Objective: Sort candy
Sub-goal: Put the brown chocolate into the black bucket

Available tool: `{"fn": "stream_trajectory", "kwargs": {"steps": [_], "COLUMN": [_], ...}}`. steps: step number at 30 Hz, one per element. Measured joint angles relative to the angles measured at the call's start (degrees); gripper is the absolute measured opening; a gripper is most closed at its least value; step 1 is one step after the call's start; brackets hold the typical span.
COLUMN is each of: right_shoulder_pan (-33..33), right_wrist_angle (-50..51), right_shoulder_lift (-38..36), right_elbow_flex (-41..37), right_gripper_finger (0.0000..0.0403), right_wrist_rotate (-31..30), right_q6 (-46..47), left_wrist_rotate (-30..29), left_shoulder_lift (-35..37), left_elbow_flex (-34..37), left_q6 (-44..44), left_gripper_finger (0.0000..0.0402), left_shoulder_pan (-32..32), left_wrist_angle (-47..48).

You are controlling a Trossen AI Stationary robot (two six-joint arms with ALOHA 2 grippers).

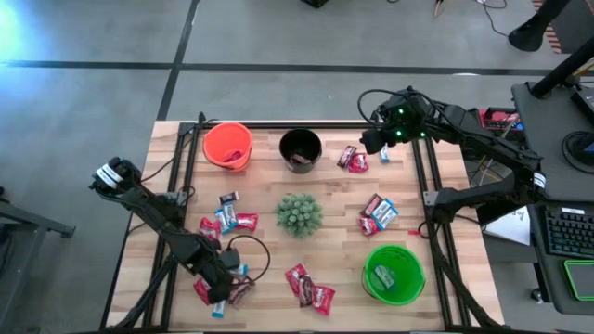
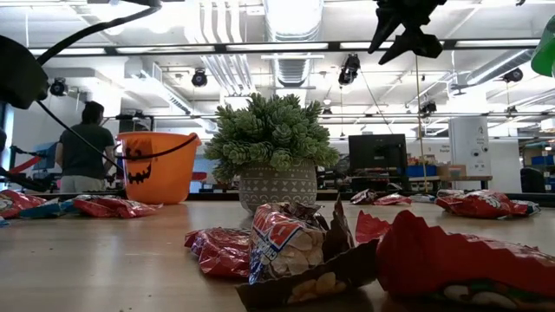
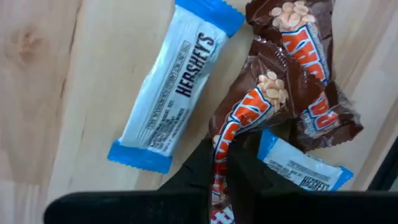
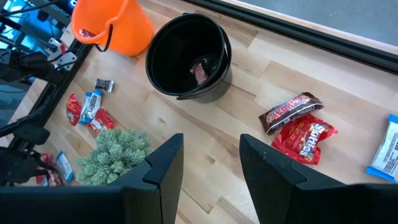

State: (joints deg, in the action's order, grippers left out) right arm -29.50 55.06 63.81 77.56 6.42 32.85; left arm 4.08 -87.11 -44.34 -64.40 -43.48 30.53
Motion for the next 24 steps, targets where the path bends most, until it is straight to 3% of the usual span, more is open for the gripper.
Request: {"fn": "stream_trajectory", "kwargs": {"steps": [8, 18, 24], "right_shoulder_pan": [0.00, 0.00, 0.11], "right_wrist_angle": [-0.01, 0.01, 0.56], "right_shoulder_lift": [0.00, 0.00, 0.00], "right_elbow_flex": [0.00, 0.01, 0.02], "right_gripper_finger": [0.0148, 0.0148, 0.0148], "right_wrist_rotate": [0.00, 0.00, 0.02], "right_q6": [-0.05, -0.05, -0.79], "left_wrist_rotate": [0.96, -5.49, -8.25], "left_shoulder_lift": [0.15, 0.37, 0.45], "left_elbow_flex": [-1.29, -10.12, -13.66], "left_q6": [-0.63, 2.30, 4.28], "left_gripper_finger": [0.0003, 0.0002, 0.0001], "left_shoulder_pan": [0.00, 0.04, 0.14], "left_wrist_angle": [-0.41, 14.14, 17.04]}}
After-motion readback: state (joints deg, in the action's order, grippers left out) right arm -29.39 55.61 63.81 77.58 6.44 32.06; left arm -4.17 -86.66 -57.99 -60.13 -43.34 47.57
